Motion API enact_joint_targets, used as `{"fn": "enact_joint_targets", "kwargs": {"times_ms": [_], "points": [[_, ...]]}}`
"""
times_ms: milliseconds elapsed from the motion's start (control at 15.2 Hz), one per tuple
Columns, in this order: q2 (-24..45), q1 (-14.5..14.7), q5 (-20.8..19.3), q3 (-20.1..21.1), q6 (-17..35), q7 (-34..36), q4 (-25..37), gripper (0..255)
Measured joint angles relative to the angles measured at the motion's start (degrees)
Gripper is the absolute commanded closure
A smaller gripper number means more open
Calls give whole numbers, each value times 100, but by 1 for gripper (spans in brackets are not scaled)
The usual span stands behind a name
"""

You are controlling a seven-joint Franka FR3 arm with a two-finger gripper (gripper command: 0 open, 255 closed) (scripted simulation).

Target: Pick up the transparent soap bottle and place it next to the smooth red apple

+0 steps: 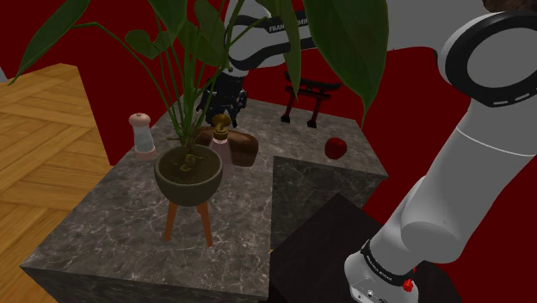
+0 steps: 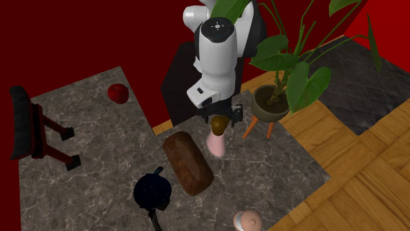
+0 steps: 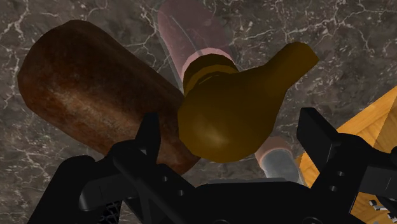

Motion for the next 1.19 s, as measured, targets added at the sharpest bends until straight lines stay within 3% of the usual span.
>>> {"fn": "enact_joint_targets", "kwargs": {"times_ms": [66, 132, 792, 1188], "points": [[0, 0, 0, 0, 1, 0, 0, 0], [0, 0, 0, 0, 1, 0, 0, 255], [0, 0, 1, 0, 2, 0, 2, 255], [-86, 0, 2, 2, -355, 24, 270, 255]]}}
